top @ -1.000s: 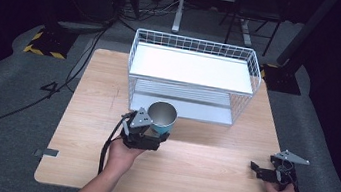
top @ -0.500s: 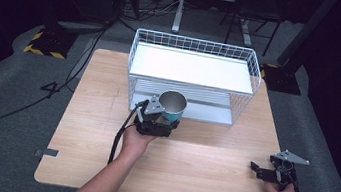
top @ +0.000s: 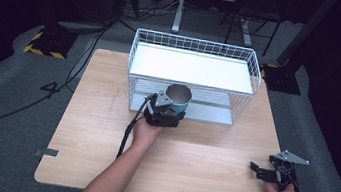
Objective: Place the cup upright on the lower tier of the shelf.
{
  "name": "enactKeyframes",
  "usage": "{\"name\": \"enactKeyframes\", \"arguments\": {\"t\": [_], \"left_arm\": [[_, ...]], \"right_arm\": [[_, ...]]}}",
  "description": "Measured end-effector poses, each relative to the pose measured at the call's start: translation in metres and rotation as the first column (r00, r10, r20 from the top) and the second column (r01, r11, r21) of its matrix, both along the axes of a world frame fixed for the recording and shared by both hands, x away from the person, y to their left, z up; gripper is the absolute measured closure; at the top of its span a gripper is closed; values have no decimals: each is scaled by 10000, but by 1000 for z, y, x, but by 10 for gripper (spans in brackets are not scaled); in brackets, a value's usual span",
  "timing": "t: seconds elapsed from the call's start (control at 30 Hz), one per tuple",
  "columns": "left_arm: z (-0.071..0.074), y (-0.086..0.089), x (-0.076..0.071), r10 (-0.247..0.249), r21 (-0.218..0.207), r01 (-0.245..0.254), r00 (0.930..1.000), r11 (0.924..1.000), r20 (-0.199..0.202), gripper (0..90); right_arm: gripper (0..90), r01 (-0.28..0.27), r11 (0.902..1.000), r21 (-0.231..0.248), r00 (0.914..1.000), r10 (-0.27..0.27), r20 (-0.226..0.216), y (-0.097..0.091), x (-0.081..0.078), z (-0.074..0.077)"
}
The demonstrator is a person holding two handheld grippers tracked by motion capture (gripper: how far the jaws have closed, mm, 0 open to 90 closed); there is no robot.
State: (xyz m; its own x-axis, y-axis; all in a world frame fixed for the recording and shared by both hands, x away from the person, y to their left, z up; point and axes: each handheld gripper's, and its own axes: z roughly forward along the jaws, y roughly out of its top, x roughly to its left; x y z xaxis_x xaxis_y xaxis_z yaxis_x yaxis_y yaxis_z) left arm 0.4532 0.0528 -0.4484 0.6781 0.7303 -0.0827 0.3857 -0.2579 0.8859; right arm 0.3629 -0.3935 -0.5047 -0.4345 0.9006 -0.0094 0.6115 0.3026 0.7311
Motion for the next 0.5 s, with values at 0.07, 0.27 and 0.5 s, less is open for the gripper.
{"name": "enactKeyframes", "arguments": {"t": [0.07,0.27,0.5], "left_arm": [[-2,-5,8,86,56,-86,10000,9999,16,235],[-9,-11,21,368,-17,-368,9993,9993,-112,235],[-18,-22,37,709,-2,-710,9974,9975,-109,235]], "right_arm": [[113,-22,10000,15,10000,22,5,0,0,0],[116,-51,10000,27,10000,51,5,0,0,0],[126,-156,9998,86,9999,156,-8,0,-1,0]]}}
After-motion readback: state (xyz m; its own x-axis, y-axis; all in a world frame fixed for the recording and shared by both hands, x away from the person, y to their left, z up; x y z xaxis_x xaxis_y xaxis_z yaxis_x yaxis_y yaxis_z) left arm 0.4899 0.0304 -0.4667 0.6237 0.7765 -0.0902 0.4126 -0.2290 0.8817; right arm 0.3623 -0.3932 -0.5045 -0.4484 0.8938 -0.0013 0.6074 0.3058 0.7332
